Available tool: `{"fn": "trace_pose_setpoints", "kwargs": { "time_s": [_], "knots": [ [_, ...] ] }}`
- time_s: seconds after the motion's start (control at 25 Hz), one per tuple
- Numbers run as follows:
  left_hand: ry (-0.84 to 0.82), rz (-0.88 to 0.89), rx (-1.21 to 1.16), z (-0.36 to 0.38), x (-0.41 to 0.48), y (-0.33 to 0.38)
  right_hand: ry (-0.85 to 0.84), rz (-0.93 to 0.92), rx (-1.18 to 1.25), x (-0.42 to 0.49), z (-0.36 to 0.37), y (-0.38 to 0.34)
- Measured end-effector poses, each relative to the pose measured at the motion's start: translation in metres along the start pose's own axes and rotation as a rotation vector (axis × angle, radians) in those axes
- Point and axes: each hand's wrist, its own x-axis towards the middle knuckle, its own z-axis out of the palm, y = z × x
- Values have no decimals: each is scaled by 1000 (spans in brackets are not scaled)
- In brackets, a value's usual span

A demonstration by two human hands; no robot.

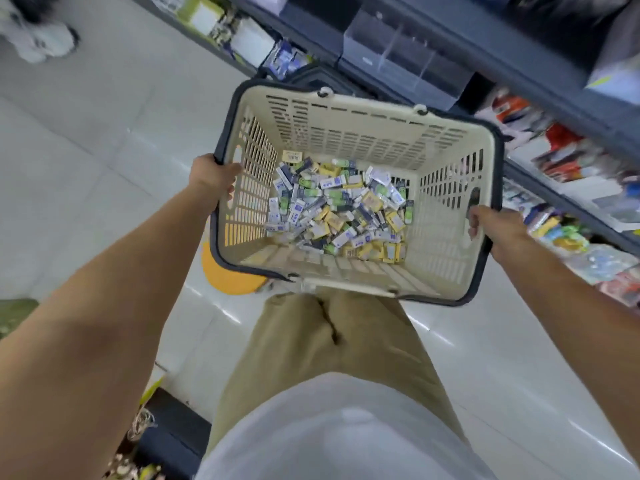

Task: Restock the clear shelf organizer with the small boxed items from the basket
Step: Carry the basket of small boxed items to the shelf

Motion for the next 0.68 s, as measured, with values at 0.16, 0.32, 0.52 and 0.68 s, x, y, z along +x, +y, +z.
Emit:
{"fn": "trace_pose_setpoints", "kwargs": {
  "time_s": [0.16, 0.32, 0.52, 0.68],
  "knots": [
    [-40, 37, 42, 9, 38, 32, 43, 69, 7, 24, 19, 1],
    [-76, 65, 54, 12, 76, 62, 85, 77, 64, 34, 37, -3],
    [-133, 148, 181, 19, 136, 99, 139, 136, 103, 39, 67, -12],
    [-219, 168, 283, 31, 195, 115, 224, 239, 176, 43, 107, -8]
  ]
}}
